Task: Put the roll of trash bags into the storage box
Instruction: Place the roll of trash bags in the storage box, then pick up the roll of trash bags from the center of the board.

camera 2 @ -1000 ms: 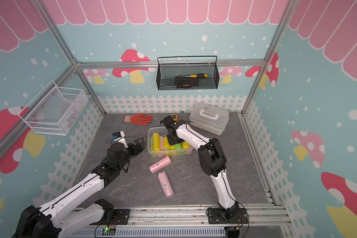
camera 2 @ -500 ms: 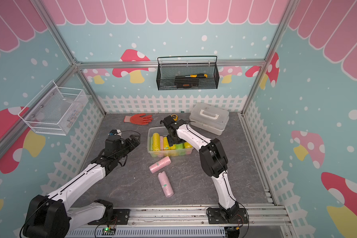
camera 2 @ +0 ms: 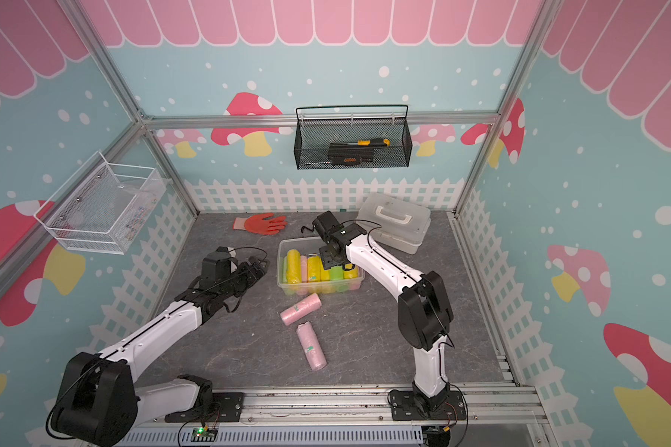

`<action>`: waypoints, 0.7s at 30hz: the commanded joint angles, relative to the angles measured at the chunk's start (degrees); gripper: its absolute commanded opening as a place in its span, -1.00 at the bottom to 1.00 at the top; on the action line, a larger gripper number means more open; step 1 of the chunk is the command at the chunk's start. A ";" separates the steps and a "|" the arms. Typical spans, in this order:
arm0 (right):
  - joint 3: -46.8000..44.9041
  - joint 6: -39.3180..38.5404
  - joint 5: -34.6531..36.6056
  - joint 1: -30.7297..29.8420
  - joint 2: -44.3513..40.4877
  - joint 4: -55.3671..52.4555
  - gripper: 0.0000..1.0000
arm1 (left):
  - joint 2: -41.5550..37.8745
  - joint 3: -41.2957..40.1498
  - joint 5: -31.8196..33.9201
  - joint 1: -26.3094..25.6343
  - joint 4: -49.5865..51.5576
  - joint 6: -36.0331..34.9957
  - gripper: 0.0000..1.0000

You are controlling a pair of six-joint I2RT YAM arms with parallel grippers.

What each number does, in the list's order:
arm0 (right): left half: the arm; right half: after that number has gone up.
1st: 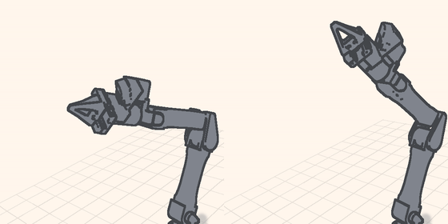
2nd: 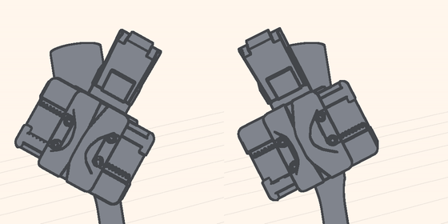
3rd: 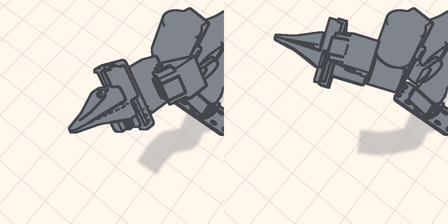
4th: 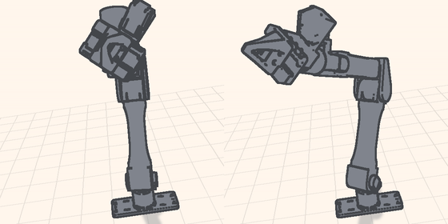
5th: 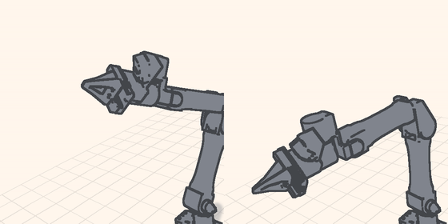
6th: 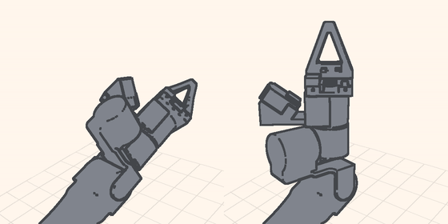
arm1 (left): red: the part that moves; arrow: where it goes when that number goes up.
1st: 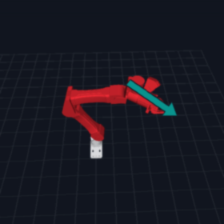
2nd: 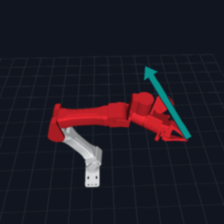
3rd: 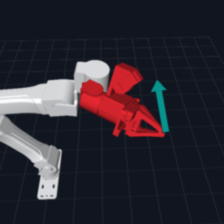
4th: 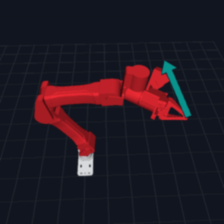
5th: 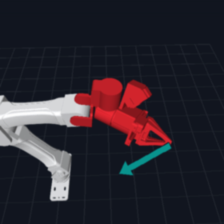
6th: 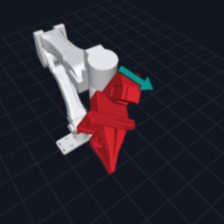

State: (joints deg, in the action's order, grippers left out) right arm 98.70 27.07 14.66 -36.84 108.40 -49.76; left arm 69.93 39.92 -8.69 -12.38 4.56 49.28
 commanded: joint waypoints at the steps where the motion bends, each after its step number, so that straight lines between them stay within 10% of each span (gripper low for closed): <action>1: -1.60 -0.50 0.43 -0.26 -6.28 0.46 0.47 | -3.17 1.25 0.30 0.32 1.63 -1.41 0.88; 14: -24.75 -4.33 2.82 -0.28 -34.22 8.90 0.50 | -12.88 1.34 4.46 0.34 6.32 -4.26 0.93; 21: -40.34 0.80 -7.07 -0.16 -45.96 22.83 0.61 | -13.94 1.79 3.91 0.36 9.32 -3.16 0.94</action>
State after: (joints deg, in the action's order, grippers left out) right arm 61.98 25.93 11.20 -36.84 64.66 -35.46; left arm 57.04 40.56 -5.30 -12.38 11.25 46.28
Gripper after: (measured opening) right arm 0.801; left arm 0.969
